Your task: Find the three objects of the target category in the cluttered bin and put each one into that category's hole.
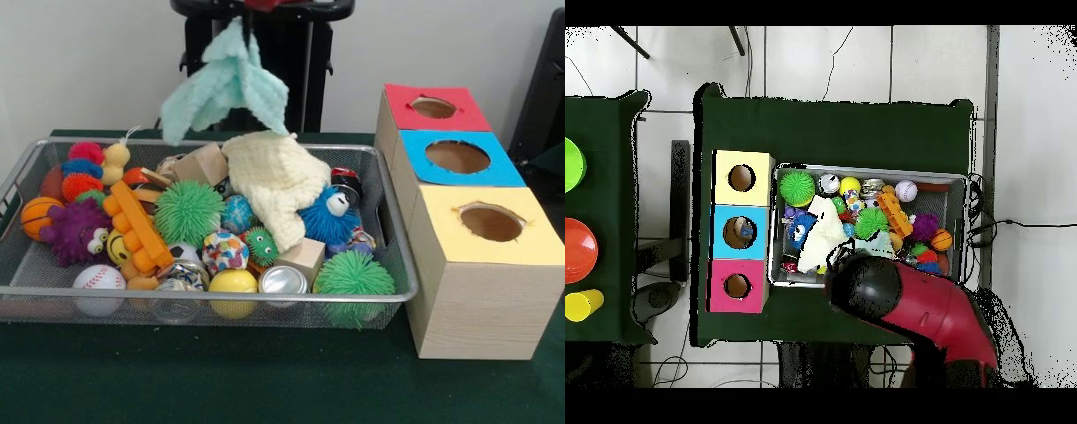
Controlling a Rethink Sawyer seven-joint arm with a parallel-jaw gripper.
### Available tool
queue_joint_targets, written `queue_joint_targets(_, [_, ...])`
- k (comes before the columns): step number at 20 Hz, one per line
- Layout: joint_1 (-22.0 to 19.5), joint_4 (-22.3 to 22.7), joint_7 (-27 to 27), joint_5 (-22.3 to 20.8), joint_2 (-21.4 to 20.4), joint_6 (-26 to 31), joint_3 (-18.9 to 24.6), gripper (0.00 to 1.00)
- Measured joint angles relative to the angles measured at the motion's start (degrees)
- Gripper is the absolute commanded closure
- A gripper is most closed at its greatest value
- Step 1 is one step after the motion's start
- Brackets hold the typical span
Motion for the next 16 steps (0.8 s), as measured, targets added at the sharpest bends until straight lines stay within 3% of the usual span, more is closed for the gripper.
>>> queue_joint_targets(6, [-6.3,-3.9,0.0,-2.1,1.4,0.0,1.3,1.00])
queue_joint_targets(16, [-11.1,-7.6,0.0,-5.3,2.8,0.0,5.3,1.00])
